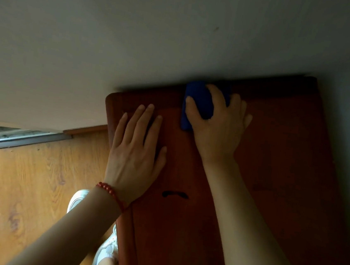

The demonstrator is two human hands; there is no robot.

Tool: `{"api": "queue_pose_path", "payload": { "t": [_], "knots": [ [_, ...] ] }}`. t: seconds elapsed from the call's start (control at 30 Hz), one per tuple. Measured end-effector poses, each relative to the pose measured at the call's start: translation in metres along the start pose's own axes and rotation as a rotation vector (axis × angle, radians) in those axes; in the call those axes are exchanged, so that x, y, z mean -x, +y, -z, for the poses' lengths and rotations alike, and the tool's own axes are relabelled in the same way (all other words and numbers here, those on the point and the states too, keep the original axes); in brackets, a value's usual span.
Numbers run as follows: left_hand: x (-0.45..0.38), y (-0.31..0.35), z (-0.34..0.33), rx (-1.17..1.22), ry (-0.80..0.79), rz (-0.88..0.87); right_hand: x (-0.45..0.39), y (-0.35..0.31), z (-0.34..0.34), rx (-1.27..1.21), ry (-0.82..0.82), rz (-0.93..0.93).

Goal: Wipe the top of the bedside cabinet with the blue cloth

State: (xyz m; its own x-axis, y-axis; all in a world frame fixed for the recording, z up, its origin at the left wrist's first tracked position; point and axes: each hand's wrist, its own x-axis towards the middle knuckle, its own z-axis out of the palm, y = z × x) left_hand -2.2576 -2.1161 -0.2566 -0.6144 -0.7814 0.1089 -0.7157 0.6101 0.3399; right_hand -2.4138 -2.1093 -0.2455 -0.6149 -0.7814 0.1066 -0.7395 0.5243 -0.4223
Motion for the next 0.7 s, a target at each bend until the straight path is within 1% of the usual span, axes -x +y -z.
{"api": "queue_pose_path", "payload": {
  "t": [0.07, 0.17, 0.27, 0.37, 0.43, 0.57, 0.63, 0.7],
  "knots": [
    [-0.004, 0.007, 0.0, 0.015, 0.008, -0.007, 0.016, 0.008, 0.008, 0.02, -0.003, -0.022],
    [-0.015, 0.019, -0.004, 0.015, -0.028, -0.041, 0.05, 0.022, 0.023, 0.068, -0.006, -0.036],
    [-0.024, 0.027, -0.01, -0.017, -0.054, -0.051, 0.024, 0.028, 0.02, 0.066, 0.001, -0.041],
    [-0.022, 0.028, -0.013, -0.021, -0.075, -0.046, -0.017, 0.027, 0.012, 0.0, 0.023, -0.078],
    [-0.024, 0.028, -0.014, -0.018, -0.076, -0.053, -0.017, 0.033, 0.014, -0.001, 0.034, -0.089],
    [-0.024, 0.03, -0.013, -0.016, -0.07, -0.042, 0.025, 0.044, 0.029, 0.051, 0.019, -0.121],
    [-0.026, 0.035, -0.011, -0.009, -0.058, -0.016, 0.017, 0.051, 0.03, 0.068, 0.009, -0.094],
    [-0.031, 0.045, -0.011, 0.003, -0.042, -0.026, -0.01, 0.054, 0.026, 0.05, 0.029, -0.107]
  ]
}}
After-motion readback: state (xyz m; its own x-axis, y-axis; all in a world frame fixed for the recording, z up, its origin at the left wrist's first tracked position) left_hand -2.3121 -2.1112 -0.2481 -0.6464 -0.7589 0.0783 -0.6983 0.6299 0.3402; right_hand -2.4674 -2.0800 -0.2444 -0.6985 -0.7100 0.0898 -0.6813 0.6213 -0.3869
